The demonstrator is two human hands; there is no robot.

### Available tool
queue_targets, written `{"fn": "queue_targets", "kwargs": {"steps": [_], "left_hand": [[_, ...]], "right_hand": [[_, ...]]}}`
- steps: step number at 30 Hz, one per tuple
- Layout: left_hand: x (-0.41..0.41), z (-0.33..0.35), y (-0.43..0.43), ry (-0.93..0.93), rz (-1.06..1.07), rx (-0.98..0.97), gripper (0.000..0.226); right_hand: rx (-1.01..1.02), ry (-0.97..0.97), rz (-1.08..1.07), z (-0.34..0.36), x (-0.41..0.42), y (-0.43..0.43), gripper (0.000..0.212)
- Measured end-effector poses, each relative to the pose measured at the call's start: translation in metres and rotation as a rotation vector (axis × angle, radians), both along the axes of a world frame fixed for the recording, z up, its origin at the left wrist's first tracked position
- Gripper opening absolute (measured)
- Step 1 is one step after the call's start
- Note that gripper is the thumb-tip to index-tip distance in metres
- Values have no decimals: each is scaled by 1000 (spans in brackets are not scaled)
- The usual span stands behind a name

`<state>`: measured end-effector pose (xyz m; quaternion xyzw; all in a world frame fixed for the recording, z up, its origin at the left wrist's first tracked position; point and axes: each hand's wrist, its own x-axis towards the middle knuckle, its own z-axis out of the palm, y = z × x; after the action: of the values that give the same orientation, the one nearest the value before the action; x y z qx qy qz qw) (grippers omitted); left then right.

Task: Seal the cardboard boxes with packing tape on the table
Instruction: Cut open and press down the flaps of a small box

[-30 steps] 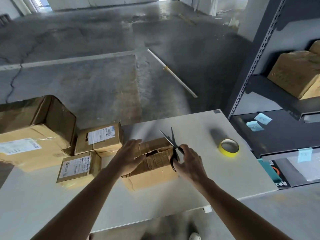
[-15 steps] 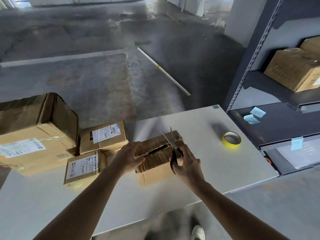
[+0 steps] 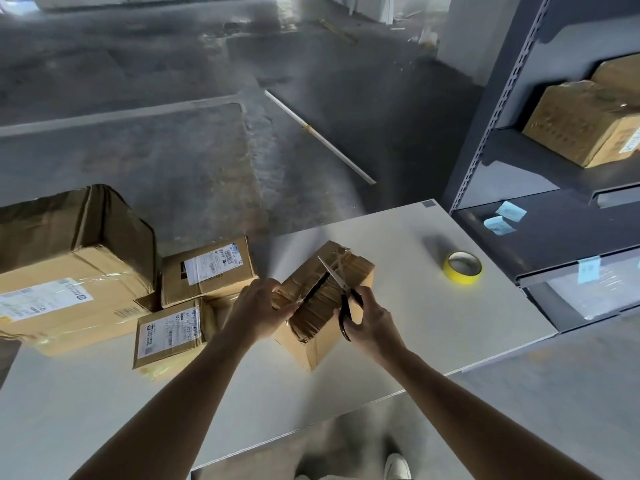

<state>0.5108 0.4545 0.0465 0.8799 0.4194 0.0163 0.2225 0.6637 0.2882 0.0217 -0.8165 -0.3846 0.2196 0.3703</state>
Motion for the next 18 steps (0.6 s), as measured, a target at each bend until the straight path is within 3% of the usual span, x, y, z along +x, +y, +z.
{"fn": "queue_targets", "kwargs": {"steps": [9, 18], "left_hand": [[11, -1, -14, -12, 155, -73, 68], [28, -7, -25, 45, 264, -281, 90]], "right_hand": [[-33, 11, 136, 7, 32, 5, 40], [-90, -13, 223, 6, 64, -6, 35]]}}
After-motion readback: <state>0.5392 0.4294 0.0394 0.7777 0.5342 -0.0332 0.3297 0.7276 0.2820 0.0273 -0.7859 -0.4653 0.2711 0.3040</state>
